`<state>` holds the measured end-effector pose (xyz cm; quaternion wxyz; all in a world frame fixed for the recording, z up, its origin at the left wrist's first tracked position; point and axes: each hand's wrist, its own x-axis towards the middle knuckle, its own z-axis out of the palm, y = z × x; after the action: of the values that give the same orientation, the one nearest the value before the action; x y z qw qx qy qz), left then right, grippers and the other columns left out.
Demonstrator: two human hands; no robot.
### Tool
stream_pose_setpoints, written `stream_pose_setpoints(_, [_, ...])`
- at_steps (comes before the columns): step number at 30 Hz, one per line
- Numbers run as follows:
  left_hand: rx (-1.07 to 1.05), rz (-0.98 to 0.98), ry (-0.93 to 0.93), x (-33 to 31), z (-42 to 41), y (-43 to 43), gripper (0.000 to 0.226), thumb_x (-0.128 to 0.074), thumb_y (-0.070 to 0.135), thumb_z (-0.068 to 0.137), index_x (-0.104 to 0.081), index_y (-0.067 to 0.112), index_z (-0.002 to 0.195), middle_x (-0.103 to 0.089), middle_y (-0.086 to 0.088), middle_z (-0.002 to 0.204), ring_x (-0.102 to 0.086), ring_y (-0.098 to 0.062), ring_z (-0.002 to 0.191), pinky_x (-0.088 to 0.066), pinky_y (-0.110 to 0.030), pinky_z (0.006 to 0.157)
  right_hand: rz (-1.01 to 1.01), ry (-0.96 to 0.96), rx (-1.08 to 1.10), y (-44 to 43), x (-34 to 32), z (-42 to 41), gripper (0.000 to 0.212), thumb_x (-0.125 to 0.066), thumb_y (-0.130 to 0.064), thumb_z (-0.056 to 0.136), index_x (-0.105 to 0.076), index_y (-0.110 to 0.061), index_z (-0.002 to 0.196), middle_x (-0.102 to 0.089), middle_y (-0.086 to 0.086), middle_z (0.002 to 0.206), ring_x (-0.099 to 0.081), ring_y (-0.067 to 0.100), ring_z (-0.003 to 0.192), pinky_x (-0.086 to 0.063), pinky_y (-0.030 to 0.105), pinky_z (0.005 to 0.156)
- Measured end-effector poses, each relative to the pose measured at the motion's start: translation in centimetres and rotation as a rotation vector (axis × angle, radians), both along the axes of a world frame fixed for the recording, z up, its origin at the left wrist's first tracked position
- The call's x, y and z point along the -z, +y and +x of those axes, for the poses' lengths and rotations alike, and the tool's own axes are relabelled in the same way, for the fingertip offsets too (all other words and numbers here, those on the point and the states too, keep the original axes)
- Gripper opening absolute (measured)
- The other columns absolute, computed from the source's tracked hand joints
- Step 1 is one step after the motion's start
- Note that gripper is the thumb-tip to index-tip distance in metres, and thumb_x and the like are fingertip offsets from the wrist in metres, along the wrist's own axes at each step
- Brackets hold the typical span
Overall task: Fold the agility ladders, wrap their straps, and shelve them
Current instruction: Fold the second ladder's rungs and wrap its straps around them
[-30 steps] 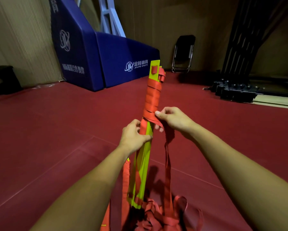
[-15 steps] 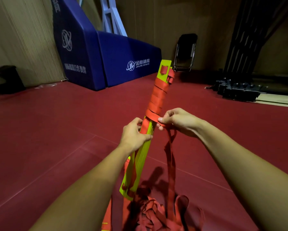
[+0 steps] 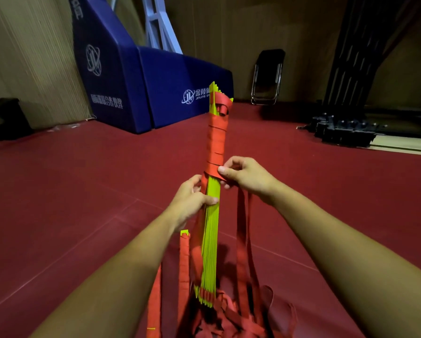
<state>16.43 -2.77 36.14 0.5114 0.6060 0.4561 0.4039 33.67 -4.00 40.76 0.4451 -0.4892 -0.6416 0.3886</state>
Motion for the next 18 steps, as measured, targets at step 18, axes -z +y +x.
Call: stream_pose_setpoints(18, [0.081, -0.063, -0.063, -0.7, -0.2, -0.3, 0.044, -0.060, -0.013, 0.081, -0.063, 0.020, 0.111, -0.069, -0.013, 0.102, -0.065, -0.025, 0.087, -0.051, -0.033, 0.080, -0.145, 0.039, -0.158, 0.2, -0.3, 0.5, 0.011, -0.049, 0.001, 0.098, -0.057, -0.003, 0.093, -0.054, 0.003, 0.068, -0.047, 0.011, 0.061, -0.038, 0.020, 0.058])
